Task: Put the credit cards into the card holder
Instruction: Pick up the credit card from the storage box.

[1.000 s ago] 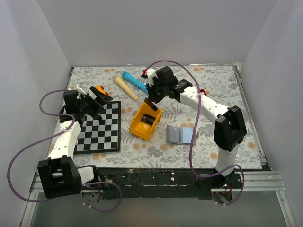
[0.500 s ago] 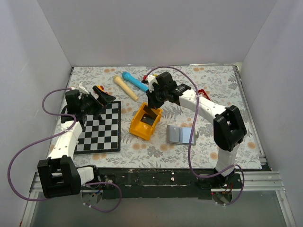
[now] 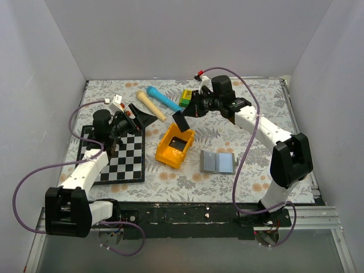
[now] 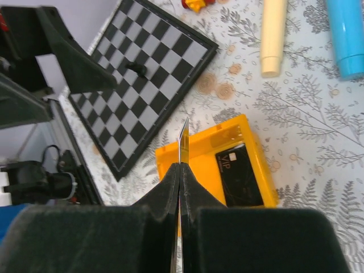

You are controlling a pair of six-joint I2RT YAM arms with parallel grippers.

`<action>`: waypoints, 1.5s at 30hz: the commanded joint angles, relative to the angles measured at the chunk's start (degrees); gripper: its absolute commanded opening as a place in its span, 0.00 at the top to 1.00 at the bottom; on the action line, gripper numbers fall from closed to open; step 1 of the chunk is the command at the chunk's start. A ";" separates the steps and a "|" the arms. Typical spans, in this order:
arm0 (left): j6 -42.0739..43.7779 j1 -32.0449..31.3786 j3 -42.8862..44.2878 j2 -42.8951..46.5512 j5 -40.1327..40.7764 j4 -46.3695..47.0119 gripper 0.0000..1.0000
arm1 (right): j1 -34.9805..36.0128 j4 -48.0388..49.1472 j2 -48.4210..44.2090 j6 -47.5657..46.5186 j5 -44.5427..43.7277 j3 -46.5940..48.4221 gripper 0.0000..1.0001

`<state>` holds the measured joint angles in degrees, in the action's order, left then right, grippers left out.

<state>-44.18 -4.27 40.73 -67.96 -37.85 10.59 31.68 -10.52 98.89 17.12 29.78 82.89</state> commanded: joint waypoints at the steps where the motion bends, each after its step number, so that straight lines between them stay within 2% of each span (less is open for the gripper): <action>1: -3.97 -1.87 -1.88 -0.67 -1.44 11.46 0.02 | -1.62 9.90 -3.53 11.25 9.15 -3.17 0.99; 6: -5.03 -5.83 -0.66 -3.75 1.45 14.90 0.03 | -3.38 21.84 -4.85 21.09 14.42 -8.35 0.99; 8: -6.00 -6.71 -0.30 -5.77 1.46 16.12 0.03 | -3.55 23.09 -5.11 22.07 15.13 -9.32 0.99; 11: -7.76 -7.68 -0.48 -7.79 1.37 19.11 0.03 | -3.47 23.00 -5.55 22.16 15.31 -10.29 0.99; 23: -8.81 -12.95 2.86 -11.84 2.95 19.38 0.03 | -3.56 22.65 -6.61 21.37 14.43 -12.93 0.99; 29: -9.95 -15.15 4.09 -12.89 3.13 19.64 0.03 | -3.64 19.32 -7.22 18.65 12.15 -13.20 0.99; 45: -11.01 -16.03 5.06 -13.25 1.20 20.35 0.02 | -3.64 11.67 -6.87 12.85 6.96 -11.44 0.99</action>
<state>-55.11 -20.01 43.31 -82.08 -35.51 29.67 28.25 2.66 94.11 32.60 38.63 70.28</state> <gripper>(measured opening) 0.974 0.029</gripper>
